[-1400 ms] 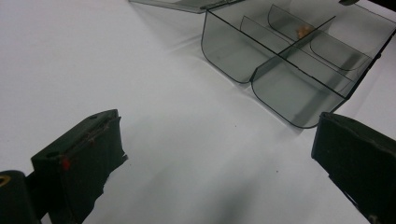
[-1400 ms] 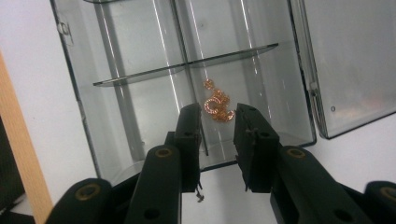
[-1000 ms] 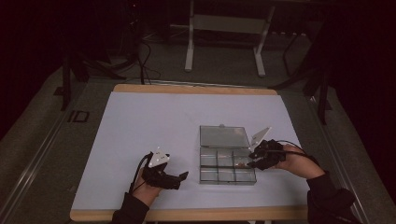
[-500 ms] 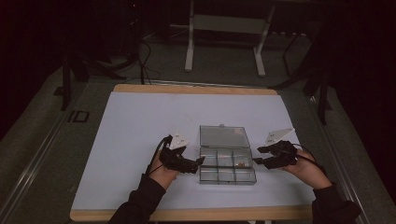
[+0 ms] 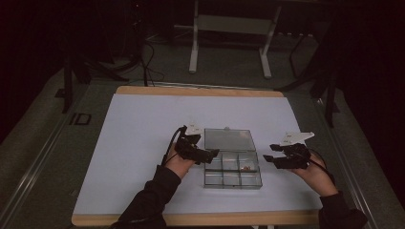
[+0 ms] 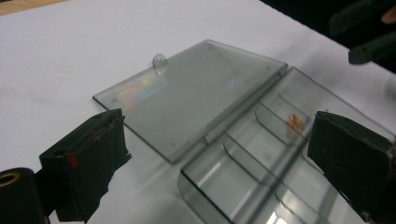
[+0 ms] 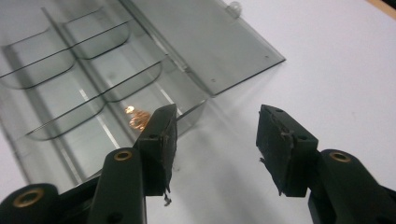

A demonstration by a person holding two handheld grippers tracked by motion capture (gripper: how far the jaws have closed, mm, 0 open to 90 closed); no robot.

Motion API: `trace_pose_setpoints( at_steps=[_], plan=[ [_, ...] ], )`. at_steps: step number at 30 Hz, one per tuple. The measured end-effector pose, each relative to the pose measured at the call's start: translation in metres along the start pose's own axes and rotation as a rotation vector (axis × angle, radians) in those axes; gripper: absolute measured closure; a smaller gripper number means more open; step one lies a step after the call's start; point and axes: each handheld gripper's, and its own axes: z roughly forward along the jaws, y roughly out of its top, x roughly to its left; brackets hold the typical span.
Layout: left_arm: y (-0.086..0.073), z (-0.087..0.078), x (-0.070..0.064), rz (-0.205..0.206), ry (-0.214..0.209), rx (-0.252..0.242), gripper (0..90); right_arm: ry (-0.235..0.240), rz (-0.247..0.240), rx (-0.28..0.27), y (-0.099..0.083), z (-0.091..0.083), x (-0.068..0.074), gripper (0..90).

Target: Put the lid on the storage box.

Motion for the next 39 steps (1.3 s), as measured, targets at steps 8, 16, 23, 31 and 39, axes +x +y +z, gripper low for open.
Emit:
trace_pose_setpoints(
  at_steps=[8,16,23,31,39],
  plan=[
    [0.006,0.015,0.002,-0.032,-0.007,0.017,5.8,-0.057,0.022,-0.038,0.001,0.003,-0.001,47.6],
    [0.006,0.022,0.015,-0.106,-0.003,0.025,5.8,-0.051,0.023,-0.038,0.007,0.006,0.001,46.6],
    [0.004,0.029,0.027,-0.198,0.015,0.028,14.5,-0.059,0.026,-0.037,0.005,0.008,0.001,46.7],
    [-0.005,0.045,0.039,-0.298,0.007,0.078,22.0,-0.054,0.028,-0.025,0.002,0.011,0.001,46.7],
    [-0.012,0.052,0.051,-0.371,-0.036,0.114,33.2,-0.049,0.019,-0.009,0.003,0.015,0.004,46.8]
  ],
)
